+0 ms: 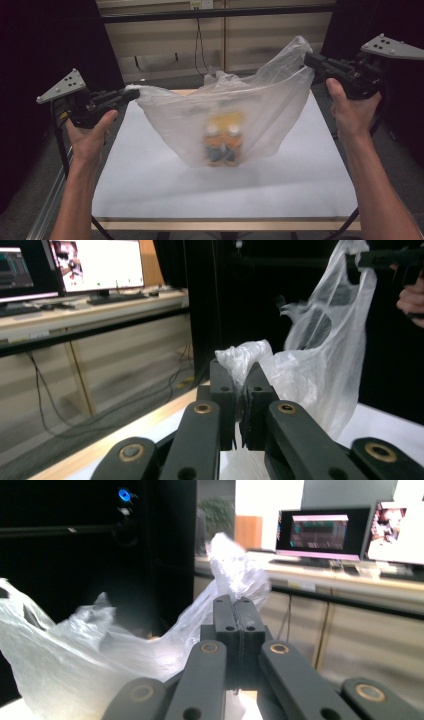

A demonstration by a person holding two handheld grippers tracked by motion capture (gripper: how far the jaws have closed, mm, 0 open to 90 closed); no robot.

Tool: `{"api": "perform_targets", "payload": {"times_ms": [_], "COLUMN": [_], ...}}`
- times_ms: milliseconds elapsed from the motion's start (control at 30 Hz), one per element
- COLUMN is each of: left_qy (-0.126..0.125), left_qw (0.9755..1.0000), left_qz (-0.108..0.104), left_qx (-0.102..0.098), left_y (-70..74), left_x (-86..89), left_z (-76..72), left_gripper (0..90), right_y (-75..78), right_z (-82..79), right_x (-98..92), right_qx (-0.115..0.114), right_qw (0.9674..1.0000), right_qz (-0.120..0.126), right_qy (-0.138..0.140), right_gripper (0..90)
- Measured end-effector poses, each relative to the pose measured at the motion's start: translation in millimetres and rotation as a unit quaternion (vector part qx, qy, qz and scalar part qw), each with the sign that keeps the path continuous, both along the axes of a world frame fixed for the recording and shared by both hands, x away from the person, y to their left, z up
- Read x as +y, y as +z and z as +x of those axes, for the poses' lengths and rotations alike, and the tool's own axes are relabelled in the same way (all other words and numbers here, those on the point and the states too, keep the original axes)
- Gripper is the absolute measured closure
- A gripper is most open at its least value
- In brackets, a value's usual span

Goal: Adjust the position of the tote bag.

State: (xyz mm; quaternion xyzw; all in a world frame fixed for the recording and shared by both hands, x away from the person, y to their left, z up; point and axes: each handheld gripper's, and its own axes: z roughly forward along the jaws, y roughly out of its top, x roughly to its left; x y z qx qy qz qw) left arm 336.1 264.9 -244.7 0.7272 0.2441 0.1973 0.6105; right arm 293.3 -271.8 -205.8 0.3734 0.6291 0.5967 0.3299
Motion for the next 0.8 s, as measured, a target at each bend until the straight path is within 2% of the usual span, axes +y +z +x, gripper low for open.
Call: {"api": "perform_targets", "payload": {"times_ms": [67,167,200,267,300,467,633,667,733,800], "left_qy": [-0.005,-0.005,-0.005,-0.007,-0.004,-0.007,-0.013,-0.014,-0.013,-0.014], "left_qw": [1.0,0.9998,0.9998,0.9997,0.9997,0.9995,0.9995,0.9995,0.9995,0.9994], "left_qz": [0.001,-0.005,-0.005,-0.003,0.007,0.007,0.008,0.001,-0.008,-0.004], "left_qx": [0.004,0.018,0.018,0.023,0.025,0.032,0.027,0.028,0.028,0.032], "left_y": [-2.3,-16.5,-16.5,-20.7,-22.6,-27.2,-31.0,-32.7,-36.4,-41.3], "left_x": [0.0,-2.7,-2.7,-5.7,-7.9,-7.1,-2.5,-0.7,3.6,4.6], "left_z": [1.3,7.0,7.0,8.6,9.4,9.9,-9.4,-12.0,-15.8,-16.8], "left_gripper": [86.9,86.8,86.8,86.8,86.8,86.8,86.8,86.8,86.8,86.8], "right_y": [-4.0,-17.7,-17.7,-26.6,-28.3,-38.6,-45.0,-49.1,-51.7,-57.2], "right_z": [1.3,3.0,3.0,4.8,4.9,1.0,-14.0,-18.9,-20.2,-22.4], "right_x": [-2.4,-8.4,-8.4,-7.0,-6.5,-4.8,-5.1,-5.4,-6.1,-6.9], "right_qx": [0.008,0.031,0.031,0.046,0.048,0.053,0.047,0.056,0.056,0.062], "right_qw": [1.0,0.9995,0.9995,0.9988,0.9988,0.9985,0.9988,0.9983,0.9982,0.9978], "right_qz": [-0.002,-0.003,-0.003,-0.011,-0.013,-0.014,-0.01,-0.014,-0.015,-0.019], "right_qy": [-0.002,0.004,0.004,0.005,0.005,0.002,-0.004,-0.009,-0.01,-0.015], "right_gripper": [90.0,90.0,90.0,90.0,90.0,90.0,90.0,90.0,90.0,90.0]}}
